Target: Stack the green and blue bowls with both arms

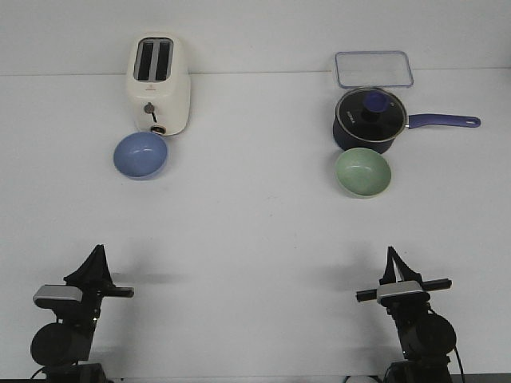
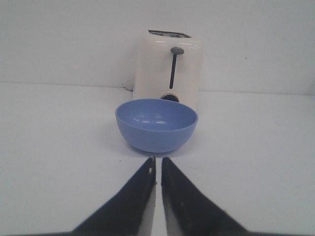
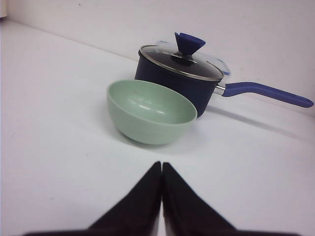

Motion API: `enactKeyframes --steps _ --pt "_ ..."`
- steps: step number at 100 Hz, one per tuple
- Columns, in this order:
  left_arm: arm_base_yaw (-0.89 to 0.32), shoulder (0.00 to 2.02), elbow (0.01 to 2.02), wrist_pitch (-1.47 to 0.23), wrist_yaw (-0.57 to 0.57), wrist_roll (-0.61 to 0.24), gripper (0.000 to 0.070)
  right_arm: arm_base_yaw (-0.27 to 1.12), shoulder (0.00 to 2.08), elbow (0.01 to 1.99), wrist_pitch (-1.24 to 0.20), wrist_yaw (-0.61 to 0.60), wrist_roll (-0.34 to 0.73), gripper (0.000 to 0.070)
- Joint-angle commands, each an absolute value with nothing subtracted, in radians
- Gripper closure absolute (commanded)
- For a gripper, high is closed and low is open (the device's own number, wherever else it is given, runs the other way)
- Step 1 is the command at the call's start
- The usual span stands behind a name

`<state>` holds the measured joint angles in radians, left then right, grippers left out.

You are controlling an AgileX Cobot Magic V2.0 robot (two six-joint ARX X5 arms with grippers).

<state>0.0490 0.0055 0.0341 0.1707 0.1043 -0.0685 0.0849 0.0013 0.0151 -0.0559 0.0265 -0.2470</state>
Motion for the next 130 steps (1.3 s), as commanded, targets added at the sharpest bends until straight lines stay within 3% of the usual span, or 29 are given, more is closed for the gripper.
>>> enactKeyframes --steps 1,84,97,116,130 --pt "0.048 0.005 0.014 0.181 0.105 -0.069 0.0685 0.086 0.001 0.013 -0.045 0.027 -0.252 0.07" --pt "0.049 0.005 0.014 0.181 0.105 -0.069 0.0685 0.086 0.001 0.013 -0.044 0.026 -0.249 0.07" --pt "0.049 0.005 0.014 0.181 0.105 -0.069 0.0685 0.086 0.001 0.013 -0.045 0.02 -0.116 0.07" --pt "0.049 0.005 0.014 0.181 0.105 -0.069 0.0685 0.086 0.001 0.016 -0.046 0.071 0.239 0.07" --pt "0.049 0.005 0.014 0.181 0.105 -0.069 0.0685 0.086 0.012 0.069 -0.076 0.08 0.265 0.07"
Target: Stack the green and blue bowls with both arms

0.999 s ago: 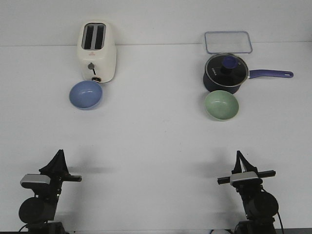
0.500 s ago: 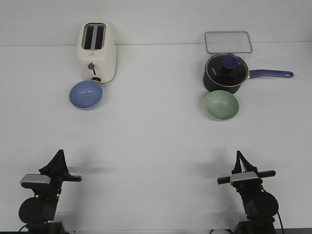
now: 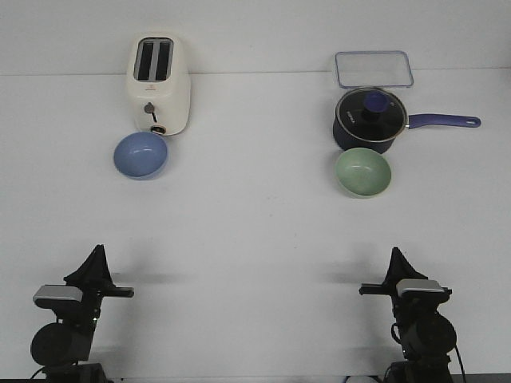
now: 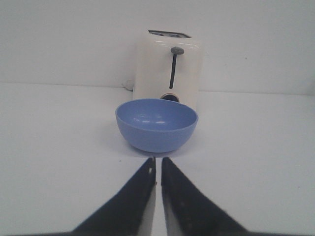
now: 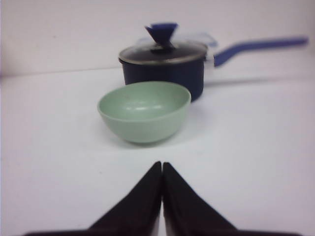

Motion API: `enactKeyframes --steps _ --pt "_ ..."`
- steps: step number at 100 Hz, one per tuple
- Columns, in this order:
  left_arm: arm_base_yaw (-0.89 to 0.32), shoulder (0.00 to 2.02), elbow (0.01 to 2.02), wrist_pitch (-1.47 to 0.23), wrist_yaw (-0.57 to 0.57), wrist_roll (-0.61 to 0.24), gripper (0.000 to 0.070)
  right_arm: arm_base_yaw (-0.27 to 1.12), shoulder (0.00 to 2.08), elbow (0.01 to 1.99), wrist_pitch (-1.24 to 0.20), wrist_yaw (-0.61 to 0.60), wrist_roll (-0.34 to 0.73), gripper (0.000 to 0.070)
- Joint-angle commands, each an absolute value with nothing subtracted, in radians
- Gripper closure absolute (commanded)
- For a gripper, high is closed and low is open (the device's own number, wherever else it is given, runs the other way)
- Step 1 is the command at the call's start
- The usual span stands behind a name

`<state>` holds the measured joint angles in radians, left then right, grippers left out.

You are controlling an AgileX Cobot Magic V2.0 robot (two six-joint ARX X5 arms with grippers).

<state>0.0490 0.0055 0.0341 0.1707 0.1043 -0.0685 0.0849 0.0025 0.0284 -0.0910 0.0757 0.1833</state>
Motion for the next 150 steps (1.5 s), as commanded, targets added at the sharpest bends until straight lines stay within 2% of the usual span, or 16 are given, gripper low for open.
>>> enactKeyframes --steps 1,22,37,41,44,54,69,73,76,100,126,131,136,145,150 --pt "0.049 0.005 0.014 0.181 0.105 -0.069 0.0685 0.086 0.016 0.075 -0.076 0.08 0.265 0.07" --pt "0.049 0.005 0.014 0.181 0.105 -0.069 0.0685 0.083 0.239 0.275 -0.17 0.129 0.321 0.07" --pt "0.049 0.005 0.014 0.181 0.105 -0.069 0.0685 0.078 0.487 0.433 -0.197 0.118 0.29 0.07" --pt "0.049 0.005 0.014 0.181 0.105 -0.069 0.0685 0.075 0.554 0.475 -0.204 0.11 0.285 0.0679" --pt "0.049 0.005 0.014 0.181 0.105 -0.069 0.0685 0.071 0.605 0.505 -0.206 0.1 0.282 0.0639" --pt "0.049 0.005 0.014 0.181 0.105 -0.069 0.0685 0.054 0.768 0.597 -0.211 0.06 0.282 0.042" --pt "0.049 0.005 0.014 0.181 0.105 -0.069 0.0685 0.019 0.999 0.727 -0.219 0.02 0.282 0.0144" --pt "0.049 0.005 0.014 0.181 0.105 -0.069 0.0685 0.01 1.057 0.762 -0.227 0.014 0.282 0.009" --pt "0.049 0.005 0.014 0.181 0.105 -0.069 0.0685 0.002 1.1 0.789 -0.236 0.015 0.281 0.0075" --pt "0.049 0.005 0.014 0.181 0.105 -0.069 0.0685 -0.059 1.399 0.985 -0.25 -0.004 0.23 0.0079" --pt "0.049 0.005 0.014 0.181 0.105 -0.069 0.0685 -0.113 1.662 1.17 -0.331 -0.066 0.23 0.0082" --pt "0.049 0.005 0.014 0.181 0.105 -0.069 0.0685 -0.118 1.698 1.193 -0.34 -0.071 0.23 0.0099" --pt "0.049 0.005 0.014 0.181 0.105 -0.069 0.0685 -0.122 1.725 1.21 -0.347 -0.086 0.23 0.0194" --pt "0.049 0.005 0.014 0.181 0.105 -0.069 0.0685 -0.127 1.746 1.219 -0.345 -0.109 0.231 0.0511" --pt "0.048 0.005 0.014 0.181 0.105 -0.069 0.0685 -0.127 1.748 1.219 -0.345 -0.109 0.23 0.0635"
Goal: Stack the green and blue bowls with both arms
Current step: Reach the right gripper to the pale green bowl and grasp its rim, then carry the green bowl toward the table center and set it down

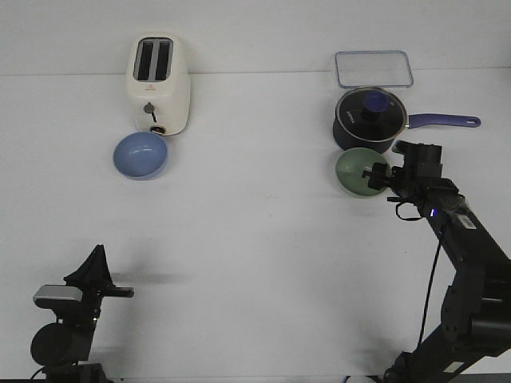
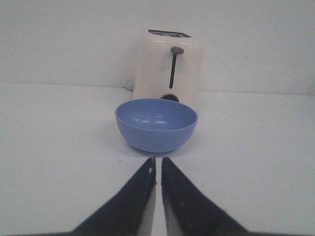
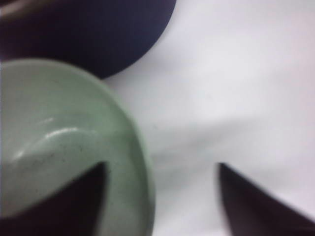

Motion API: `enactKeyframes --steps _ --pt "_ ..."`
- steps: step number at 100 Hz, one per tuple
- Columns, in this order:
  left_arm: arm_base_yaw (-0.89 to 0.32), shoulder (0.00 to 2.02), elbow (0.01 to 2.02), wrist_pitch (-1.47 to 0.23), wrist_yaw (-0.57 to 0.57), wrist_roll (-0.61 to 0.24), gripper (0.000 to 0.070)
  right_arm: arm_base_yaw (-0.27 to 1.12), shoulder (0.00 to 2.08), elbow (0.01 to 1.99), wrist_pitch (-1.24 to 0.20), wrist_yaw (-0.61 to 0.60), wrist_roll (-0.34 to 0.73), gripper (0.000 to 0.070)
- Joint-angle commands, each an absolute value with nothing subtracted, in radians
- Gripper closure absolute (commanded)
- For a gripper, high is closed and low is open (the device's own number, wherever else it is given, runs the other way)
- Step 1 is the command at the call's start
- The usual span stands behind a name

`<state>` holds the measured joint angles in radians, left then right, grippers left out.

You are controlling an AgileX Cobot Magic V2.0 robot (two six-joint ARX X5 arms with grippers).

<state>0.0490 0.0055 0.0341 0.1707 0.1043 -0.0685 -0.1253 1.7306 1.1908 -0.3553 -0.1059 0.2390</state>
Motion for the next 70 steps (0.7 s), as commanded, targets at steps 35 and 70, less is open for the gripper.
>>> enactKeyframes --steps 35,70 --pt "0.048 0.005 0.014 0.181 0.105 -0.069 0.0685 -0.136 1.625 1.232 -0.416 -0.234 0.21 0.07" --pt "0.048 0.005 0.014 0.181 0.105 -0.069 0.0685 0.044 1.285 1.103 -0.466 -0.325 0.212 0.07"
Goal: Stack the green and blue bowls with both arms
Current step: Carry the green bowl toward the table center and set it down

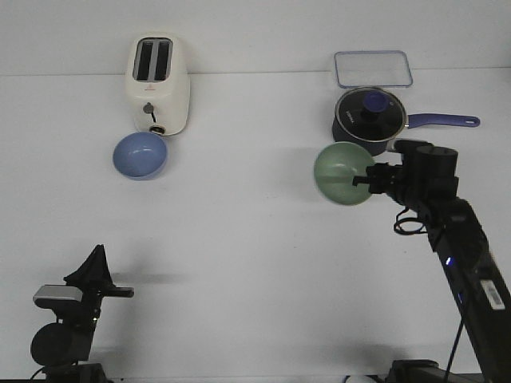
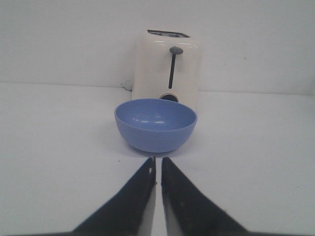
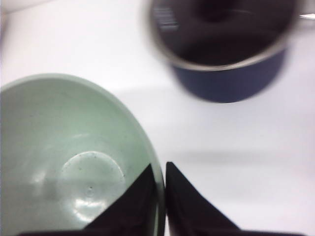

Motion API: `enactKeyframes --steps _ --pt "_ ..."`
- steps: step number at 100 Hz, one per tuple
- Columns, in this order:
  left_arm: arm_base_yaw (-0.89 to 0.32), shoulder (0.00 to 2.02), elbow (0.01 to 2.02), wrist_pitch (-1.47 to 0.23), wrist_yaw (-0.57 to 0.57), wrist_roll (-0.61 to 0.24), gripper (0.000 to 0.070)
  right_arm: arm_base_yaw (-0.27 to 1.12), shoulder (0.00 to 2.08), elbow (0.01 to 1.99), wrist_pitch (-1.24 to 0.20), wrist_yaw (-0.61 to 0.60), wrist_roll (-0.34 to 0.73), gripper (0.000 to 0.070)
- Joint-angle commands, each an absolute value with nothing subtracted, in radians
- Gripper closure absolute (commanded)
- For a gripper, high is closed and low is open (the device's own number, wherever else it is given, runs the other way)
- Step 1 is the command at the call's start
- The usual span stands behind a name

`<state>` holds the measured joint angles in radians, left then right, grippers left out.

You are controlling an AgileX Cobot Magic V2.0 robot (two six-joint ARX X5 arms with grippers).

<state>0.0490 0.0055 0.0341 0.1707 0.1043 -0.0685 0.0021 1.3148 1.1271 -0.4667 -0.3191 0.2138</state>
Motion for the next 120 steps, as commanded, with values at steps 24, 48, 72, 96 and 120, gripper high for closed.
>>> enactKeyframes --steps 24,48,72,96,120 --pt "0.048 0.005 0.014 0.181 0.105 -0.069 0.0685 0.318 1.169 0.961 -0.456 -0.276 0.277 0.07" --pt "0.048 0.005 0.014 0.181 0.105 -0.071 0.0685 0.528 1.2 0.83 -0.356 -0.189 0.376 0.07" --pt "0.048 0.005 0.014 0.181 0.106 -0.092 0.0685 0.583 1.264 0.747 -0.287 -0.136 0.403 0.07" --pt "0.048 0.005 0.014 0.181 0.105 -0.237 0.0687 0.583 1.314 0.747 -0.272 -0.123 0.366 0.0565" --pt "0.048 0.005 0.025 0.185 0.105 -0.46 0.0688 0.516 1.198 0.747 -0.2 -0.134 0.353 0.044"
